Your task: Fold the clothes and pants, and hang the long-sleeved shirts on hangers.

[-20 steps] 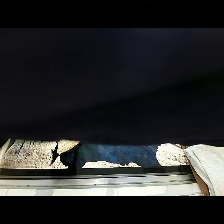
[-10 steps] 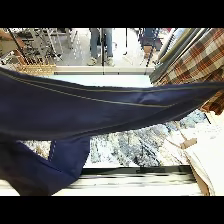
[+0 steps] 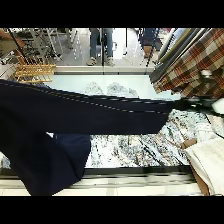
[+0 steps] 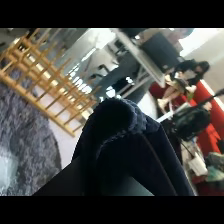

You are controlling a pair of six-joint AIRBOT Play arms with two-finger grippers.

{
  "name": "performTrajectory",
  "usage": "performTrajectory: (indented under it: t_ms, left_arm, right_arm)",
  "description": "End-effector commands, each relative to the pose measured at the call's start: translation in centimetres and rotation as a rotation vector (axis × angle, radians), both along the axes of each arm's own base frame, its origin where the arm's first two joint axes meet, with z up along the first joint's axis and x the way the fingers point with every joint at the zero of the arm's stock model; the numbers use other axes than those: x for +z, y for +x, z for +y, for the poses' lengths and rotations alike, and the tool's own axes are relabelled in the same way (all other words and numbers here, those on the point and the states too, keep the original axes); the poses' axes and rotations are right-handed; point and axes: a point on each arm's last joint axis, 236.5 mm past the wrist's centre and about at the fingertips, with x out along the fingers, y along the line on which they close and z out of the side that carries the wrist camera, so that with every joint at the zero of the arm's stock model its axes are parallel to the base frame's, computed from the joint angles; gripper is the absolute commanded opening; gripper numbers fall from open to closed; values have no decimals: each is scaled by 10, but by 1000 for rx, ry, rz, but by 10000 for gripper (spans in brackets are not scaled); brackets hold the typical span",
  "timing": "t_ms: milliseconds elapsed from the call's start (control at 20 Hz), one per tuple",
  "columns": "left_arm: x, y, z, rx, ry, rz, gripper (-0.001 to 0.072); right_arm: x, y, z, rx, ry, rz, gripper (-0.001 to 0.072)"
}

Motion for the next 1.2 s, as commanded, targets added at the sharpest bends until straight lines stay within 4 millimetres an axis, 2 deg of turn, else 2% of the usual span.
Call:
performTrajectory:
  t_ms: [0, 50, 100, 150, 200, 250, 300, 400, 450, 500, 550, 600, 650, 700, 800, 900, 950, 1000, 1050, 1150]
  left_arm:
    - [-106, 79, 11, 184, -30, 88, 11]
    - [-135, 97, 10, 210, -25, 123, 15]
    - [-157, 111, 7, 205, -30, 150, 79]
    - [-173, 124, 1, 165, -47, 171, 244]
    - [-182, 130, -3, 116, -68, 185, 455]
    - [-184, 131, -3, 59, -92, 192, 583]
    - [-182, 121, 2, 9, -106, 201, 584]
    - [-182, 82, 18, -104, -74, 291, 581]
    - [-195, 46, 29, -135, -80, 400, 580]
    - [-214, 3, 43, -138, -84, 545, 578]
    - [-239, -49, 55, -142, -83, 730, 570]
    - [-260, -93, 60, -166, -90, 884, 470]
    - [-276, -129, 62, -188, -122, 999, 345]
    - [-287, -149, 62, -199, -162, 1048, 344]
    - [-301, -156, 58, -223, -202, 1059, 366]
    - [-309, -136, 49, -244, -235, 990, 370]
    - [-311, -123, 42, -270, -231, 955, 371]
    - [-315, -113, 36, -304, -210, 946, 375]
    - [-319, -104, 31, -321, -192, 947, 426]
    - [-328, -88, 23, -338, -168, 950, 447]
  right_arm:
    - [-80, 95, -6, -112, 55, -61, 6]
    - [-95, 116, -3, -114, 67, -65, 9]
    - [-105, 135, 4, -108, 88, -65, 12]
    - [-110, 148, 12, -94, 99, -60, 13]
    - [-110, 153, 19, -70, 101, -45, 160]
    - [-105, 152, 23, -52, 106, -25, 402]
    - [-103, 141, 26, -17, 108, 37, 492]
    - [-107, 99, 26, 78, 124, 210, 494]
    - [-107, 77, 29, 130, 163, 278, 493]
    - [-102, 54, 41, 190, 240, 336, 450]
    - [-96, 32, 57, 252, 320, 373, 406]
    - [-87, 9, 77, 302, 408, 411, 392]
    - [-79, -11, 96, 341, 476, 426, 388]
    - [-72, -32, 117, 368, 526, 434, 383]
    - [-71, -76, 159, 409, 577, 467, 383]
    - [-85, -122, 202, 413, 619, 568, 410]
    - [-98, -139, 221, 401, 624, 620, 465]
    - [-112, -150, 238, 390, 620, 655, 523]
    - [-126, -156, 255, 372, 611, 673, 548]
    - [-150, -162, 293, 355, 591, 690, 571]
